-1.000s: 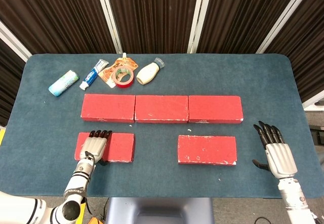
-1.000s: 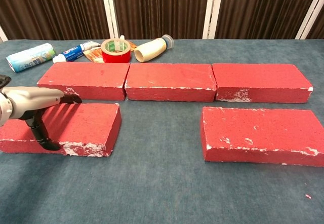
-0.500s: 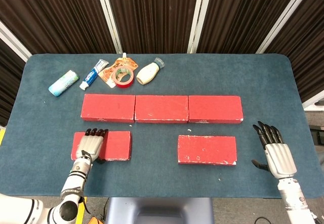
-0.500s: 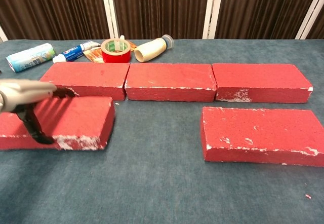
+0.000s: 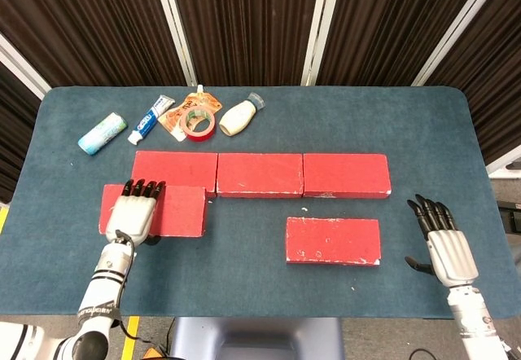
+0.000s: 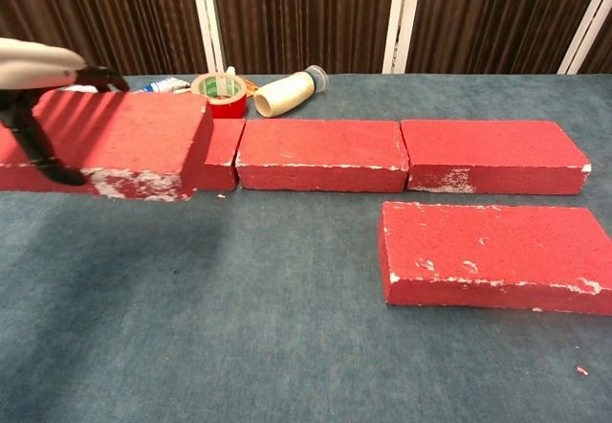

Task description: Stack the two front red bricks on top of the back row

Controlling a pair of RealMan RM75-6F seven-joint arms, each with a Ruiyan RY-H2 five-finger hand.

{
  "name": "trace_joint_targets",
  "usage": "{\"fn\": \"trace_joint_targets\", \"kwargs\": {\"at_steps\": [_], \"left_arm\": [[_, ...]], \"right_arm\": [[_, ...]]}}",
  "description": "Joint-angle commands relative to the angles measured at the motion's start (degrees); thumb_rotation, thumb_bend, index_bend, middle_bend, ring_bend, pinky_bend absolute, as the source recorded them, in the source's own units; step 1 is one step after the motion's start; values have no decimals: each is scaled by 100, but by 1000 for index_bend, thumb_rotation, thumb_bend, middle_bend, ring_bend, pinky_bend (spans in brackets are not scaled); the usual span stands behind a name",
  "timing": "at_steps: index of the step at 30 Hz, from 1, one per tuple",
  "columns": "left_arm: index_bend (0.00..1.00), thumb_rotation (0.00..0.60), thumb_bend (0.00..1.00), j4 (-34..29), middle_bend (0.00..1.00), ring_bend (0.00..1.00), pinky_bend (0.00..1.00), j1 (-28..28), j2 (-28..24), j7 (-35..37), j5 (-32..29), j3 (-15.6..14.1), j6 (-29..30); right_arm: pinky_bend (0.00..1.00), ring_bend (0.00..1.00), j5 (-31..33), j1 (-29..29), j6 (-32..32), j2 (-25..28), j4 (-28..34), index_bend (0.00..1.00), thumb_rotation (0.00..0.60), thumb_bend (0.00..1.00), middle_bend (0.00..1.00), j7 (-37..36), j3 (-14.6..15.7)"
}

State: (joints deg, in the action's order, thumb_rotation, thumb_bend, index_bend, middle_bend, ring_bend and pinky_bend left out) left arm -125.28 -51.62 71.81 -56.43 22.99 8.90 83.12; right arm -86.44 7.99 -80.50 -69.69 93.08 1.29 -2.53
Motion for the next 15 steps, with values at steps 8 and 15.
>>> {"fn": "trace_joint_targets", "kwargs": {"at_steps": [8,15], "left_arm": [[0,600,243,1109,168,0,10,-1248,819,-847,-1529,856,-636],[0,600,243,1790,167,0,10,-1922,1343,-1230,-2279,1243,-705]], "right_arm": [[0,0,-1,8,32,-7,-22,49,600,0,107,12,18],[0,0,-47,41,119,-25,-45,48,600,0,107,-4,71]]}}
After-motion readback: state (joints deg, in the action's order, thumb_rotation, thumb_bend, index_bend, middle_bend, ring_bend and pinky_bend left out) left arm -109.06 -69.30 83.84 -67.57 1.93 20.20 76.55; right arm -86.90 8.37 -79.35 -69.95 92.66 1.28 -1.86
